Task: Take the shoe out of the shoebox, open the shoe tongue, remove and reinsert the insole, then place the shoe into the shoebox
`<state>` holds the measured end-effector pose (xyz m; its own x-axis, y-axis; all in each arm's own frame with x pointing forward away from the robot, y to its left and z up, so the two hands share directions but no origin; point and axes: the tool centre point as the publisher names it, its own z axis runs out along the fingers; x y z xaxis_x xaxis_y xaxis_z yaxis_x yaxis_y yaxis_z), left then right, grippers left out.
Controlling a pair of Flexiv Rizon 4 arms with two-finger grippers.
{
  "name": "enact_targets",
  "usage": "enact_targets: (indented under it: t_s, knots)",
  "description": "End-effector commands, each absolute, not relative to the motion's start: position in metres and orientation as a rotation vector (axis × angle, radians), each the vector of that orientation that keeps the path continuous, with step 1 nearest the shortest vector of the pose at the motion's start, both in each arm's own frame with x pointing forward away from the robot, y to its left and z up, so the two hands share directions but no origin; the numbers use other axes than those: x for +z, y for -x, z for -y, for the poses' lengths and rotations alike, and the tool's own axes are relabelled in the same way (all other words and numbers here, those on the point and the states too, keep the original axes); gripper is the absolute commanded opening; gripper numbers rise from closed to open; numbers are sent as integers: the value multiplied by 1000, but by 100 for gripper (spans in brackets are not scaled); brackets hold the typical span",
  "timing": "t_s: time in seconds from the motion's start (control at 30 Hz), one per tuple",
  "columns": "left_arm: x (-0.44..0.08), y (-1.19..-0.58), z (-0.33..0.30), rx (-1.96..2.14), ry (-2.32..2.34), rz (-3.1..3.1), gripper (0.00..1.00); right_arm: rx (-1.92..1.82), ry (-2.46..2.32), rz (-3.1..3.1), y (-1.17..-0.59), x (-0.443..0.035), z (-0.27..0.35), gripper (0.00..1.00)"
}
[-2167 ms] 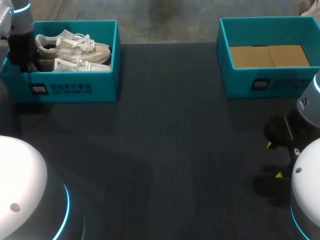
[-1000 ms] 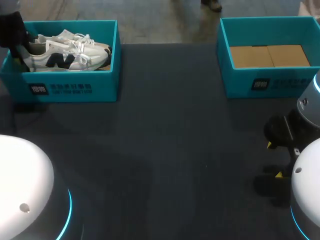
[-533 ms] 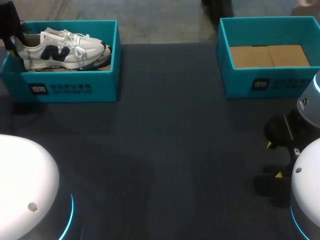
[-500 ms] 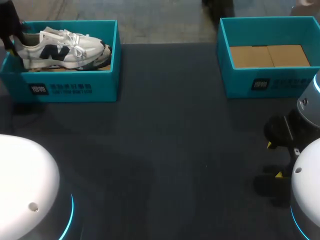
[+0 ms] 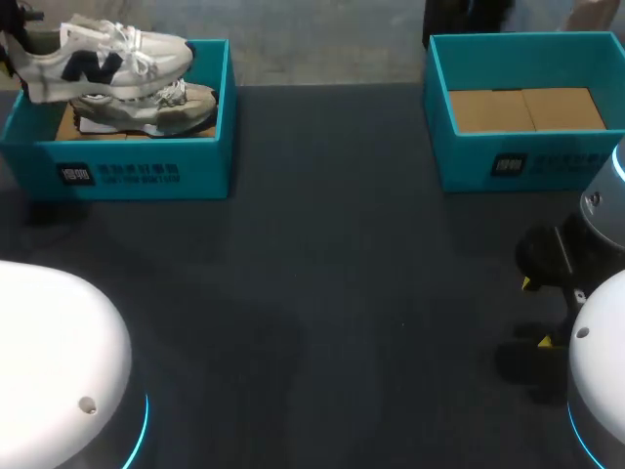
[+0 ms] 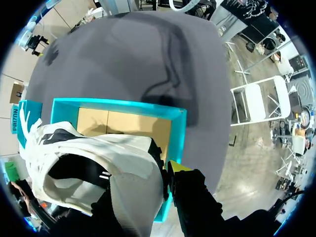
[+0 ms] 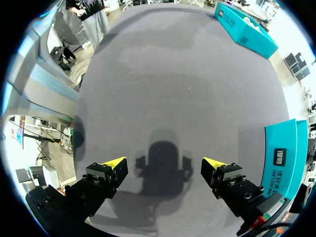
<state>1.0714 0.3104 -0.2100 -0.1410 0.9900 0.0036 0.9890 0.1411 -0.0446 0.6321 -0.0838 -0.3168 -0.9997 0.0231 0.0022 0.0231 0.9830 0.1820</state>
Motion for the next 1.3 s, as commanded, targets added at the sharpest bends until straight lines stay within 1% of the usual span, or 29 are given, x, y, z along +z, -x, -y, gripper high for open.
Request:
enact_targets:
  t_s: [0.03,0.33,0.7,0.83,1.3]
  knots:
    - [-182,-1061,-312,21,2027,2354,0,-285,38,3130,-630,-317,84,100]
    - [-144,-1041,-320,-26,2015,2367,0,-285,38,3130,-630,-317,84,100]
    - [-100,-1013,-313,-25,2080,2382,0,-285,38,3130,-630,-317,84,100]
    - [-94,-988,-307,-24,2104,2368,0,-285,38,3130,-630,-317,84,100]
    - [-96,-885,-269,-46,2068,2376,0,-285,38,3130,-630,-317,84,100]
